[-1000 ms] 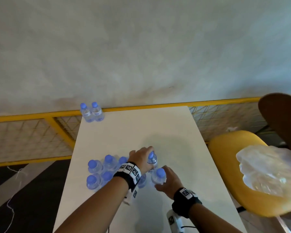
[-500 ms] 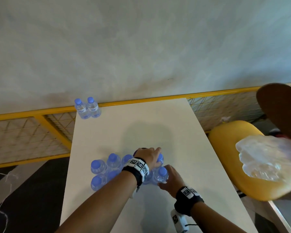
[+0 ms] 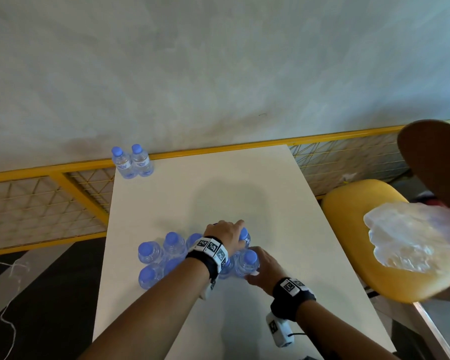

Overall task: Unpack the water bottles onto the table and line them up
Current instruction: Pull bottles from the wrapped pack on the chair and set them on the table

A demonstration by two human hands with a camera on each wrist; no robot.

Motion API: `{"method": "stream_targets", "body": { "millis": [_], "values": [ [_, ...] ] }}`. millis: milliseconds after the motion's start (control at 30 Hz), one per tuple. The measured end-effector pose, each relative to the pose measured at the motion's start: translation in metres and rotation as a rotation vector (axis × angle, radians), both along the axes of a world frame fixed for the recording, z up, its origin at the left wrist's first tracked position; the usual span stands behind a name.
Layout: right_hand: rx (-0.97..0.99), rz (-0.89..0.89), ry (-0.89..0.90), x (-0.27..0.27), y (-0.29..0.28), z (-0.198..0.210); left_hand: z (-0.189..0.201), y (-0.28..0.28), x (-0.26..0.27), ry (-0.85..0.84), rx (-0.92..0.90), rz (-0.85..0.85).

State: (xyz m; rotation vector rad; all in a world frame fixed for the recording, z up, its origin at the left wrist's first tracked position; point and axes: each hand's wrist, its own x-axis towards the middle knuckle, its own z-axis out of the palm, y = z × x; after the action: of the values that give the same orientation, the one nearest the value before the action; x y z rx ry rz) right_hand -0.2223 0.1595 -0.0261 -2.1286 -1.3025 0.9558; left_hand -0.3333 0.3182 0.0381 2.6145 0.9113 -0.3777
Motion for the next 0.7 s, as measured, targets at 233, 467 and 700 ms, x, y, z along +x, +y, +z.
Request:
{"method": "stream_targets", "body": {
  "millis": [233,467,700],
  "values": [
    [0.135,-0.018,-0.072,-0.01,-0.004,0.043,0.036,0.006,-0.037,-0.184,-0.049,0.09],
    [0.572,0.433,-0.362,-0.08,0.038,0.106,0.053,0.055,-0.163,-0.173,0.007,0.36],
    [0.286,0.868,-0.62,-0.196,0.095,0.101,0.035,0.06,-0.224,-0.002,-0.2,0.347]
  ]
}}
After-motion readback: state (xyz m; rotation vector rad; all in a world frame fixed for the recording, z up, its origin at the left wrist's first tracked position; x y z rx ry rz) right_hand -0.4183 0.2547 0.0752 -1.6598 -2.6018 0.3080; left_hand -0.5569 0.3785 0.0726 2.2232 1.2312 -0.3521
